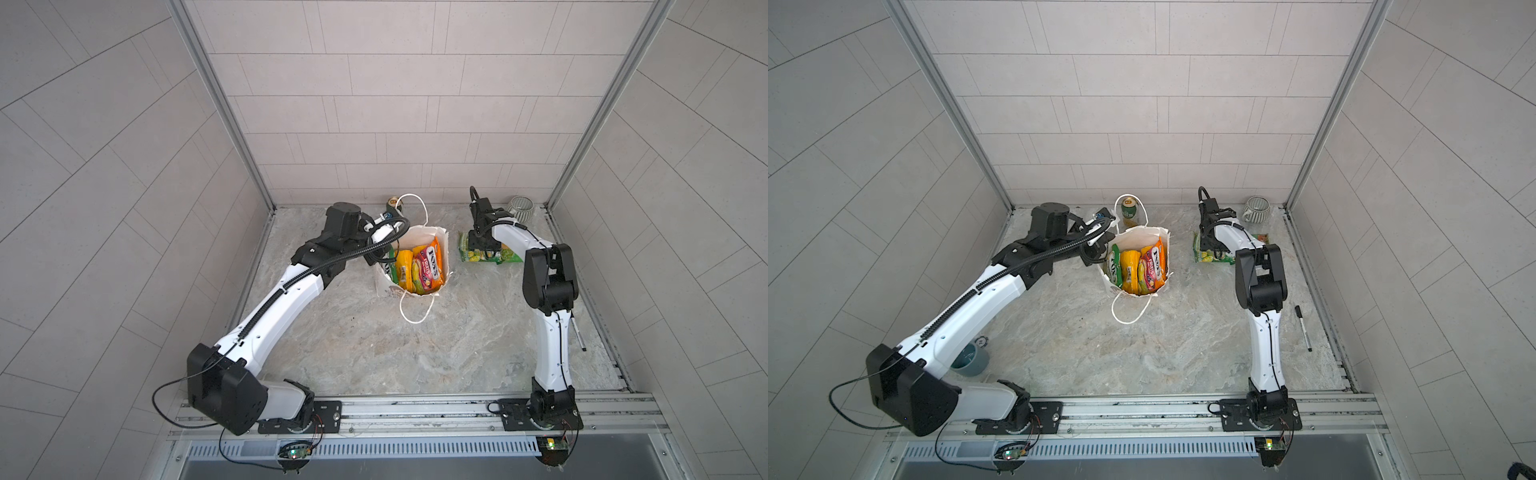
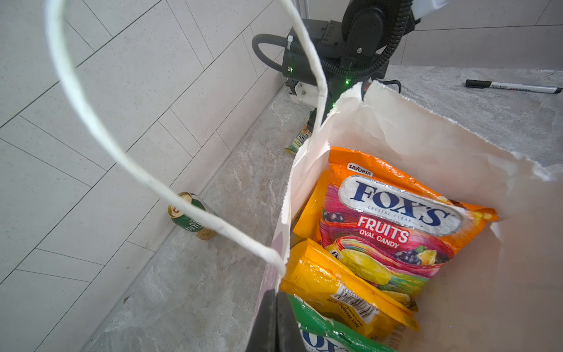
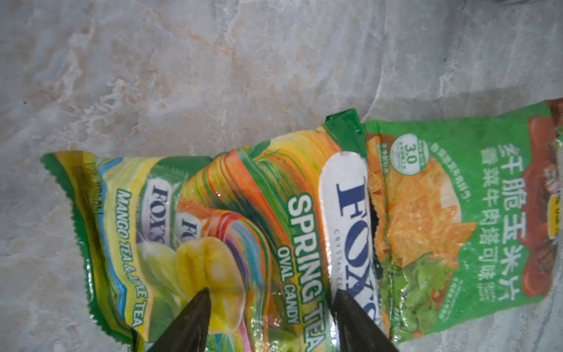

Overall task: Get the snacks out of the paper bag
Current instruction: 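Open the right gripper and lift it away from the placed packets, then move the right gripper over the bag opening and lower it inside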

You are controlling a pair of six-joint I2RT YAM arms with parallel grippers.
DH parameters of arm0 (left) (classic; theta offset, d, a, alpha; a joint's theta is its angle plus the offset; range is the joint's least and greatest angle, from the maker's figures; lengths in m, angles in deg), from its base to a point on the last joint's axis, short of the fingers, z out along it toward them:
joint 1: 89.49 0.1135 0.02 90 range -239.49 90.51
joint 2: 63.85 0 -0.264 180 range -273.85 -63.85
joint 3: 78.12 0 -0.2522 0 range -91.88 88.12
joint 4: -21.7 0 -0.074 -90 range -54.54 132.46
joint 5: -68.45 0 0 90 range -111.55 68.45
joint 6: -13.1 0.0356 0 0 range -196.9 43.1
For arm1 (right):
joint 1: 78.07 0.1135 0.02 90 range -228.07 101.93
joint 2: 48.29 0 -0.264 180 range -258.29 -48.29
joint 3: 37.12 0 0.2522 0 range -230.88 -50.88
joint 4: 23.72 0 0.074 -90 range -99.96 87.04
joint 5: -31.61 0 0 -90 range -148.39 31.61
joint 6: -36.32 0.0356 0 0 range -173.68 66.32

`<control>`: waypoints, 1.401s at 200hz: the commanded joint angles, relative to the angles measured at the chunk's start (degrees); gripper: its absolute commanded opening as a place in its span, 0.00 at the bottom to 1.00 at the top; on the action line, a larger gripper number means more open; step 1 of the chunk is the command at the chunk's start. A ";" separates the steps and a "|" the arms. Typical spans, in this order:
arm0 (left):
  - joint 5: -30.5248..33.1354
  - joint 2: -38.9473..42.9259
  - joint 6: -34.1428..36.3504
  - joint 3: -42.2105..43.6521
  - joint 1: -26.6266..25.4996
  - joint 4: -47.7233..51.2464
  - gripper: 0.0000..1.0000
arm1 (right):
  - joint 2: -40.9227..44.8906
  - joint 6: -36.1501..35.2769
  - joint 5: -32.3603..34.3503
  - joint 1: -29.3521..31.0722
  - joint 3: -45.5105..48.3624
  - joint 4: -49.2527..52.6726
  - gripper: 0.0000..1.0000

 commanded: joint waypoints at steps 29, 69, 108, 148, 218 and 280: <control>-0.68 0.76 0.15 -0.40 -0.34 -0.79 0.00 | 0.46 0.71 1.61 -1.86 1.54 2.42 0.65; -0.37 1.06 0.27 -0.36 -0.30 -0.53 0.00 | 3.15 0.05 -1.18 -1.64 -0.19 4.12 0.68; -1.14 1.73 0.32 -0.21 -0.34 -0.44 0.00 | 13.01 0.44 -3.84 -0.50 -0.89 5.89 0.71; -2.67 1.94 0.15 -0.38 -0.30 0.09 0.00 | 25.89 -0.24 -7.57 2.51 0.91 7.11 0.70; -8.65 3.33 3.15 0.47 -1.00 1.49 0.00 | 57.29 2.49 4.07 29.76 30.53 -15.75 0.54; -9.62 2.84 4.28 -0.10 -1.26 2.77 0.00 | 56.35 2.76 7.20 43.35 29.22 -11.85 0.44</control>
